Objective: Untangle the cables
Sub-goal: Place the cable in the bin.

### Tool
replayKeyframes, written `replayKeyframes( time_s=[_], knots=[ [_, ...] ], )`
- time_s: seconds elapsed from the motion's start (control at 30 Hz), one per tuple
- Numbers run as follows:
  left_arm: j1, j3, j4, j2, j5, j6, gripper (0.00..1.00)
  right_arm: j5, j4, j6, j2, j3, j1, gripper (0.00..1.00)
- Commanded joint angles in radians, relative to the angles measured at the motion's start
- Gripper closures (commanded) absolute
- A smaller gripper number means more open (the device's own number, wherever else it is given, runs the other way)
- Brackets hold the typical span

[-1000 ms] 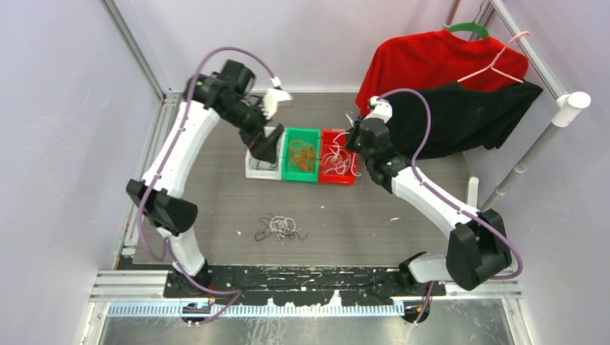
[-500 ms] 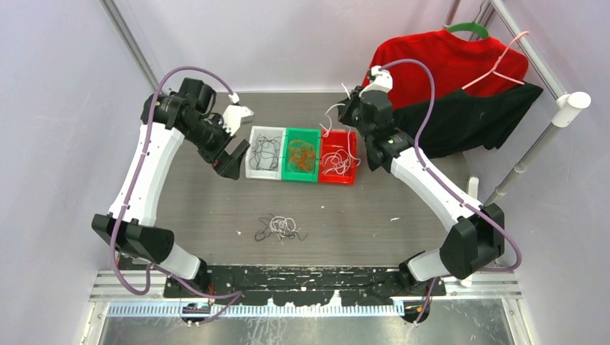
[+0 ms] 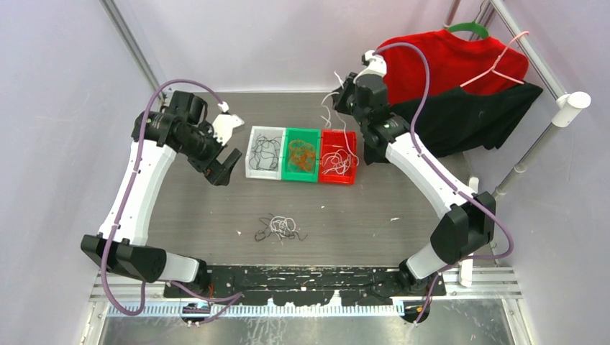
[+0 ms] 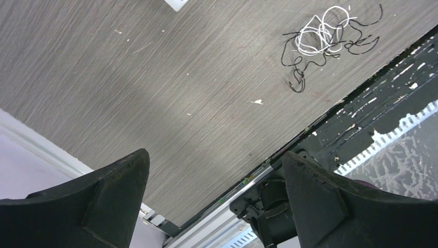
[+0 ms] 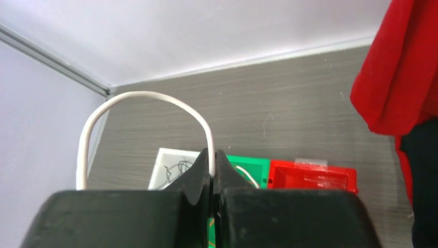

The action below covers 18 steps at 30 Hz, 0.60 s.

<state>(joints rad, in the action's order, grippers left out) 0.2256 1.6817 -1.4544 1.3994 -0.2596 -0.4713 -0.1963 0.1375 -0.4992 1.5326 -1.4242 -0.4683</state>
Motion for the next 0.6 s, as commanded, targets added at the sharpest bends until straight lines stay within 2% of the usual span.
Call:
replayKeyframes(
  time_s=[0.0, 0.37, 0.57],
  knots=[
    [-0.009, -0.043, 0.096, -0.073, 0.059, 0.034, 0.01, 0.01, -0.017, 0.014, -0.004, -0.079, 0.003, 0.99],
    [-0.013, -0.085, 0.075, -0.111, 0.097, 0.011, 0.01, -0.046, -0.044, 0.026, 0.073, 0.164, 0.003, 0.99],
    [-0.013, -0.095, 0.074, -0.12, 0.121, 0.004, 0.01, -0.036, 0.037, 0.054, 0.128, 0.194, -0.002, 0.99]
  ],
)
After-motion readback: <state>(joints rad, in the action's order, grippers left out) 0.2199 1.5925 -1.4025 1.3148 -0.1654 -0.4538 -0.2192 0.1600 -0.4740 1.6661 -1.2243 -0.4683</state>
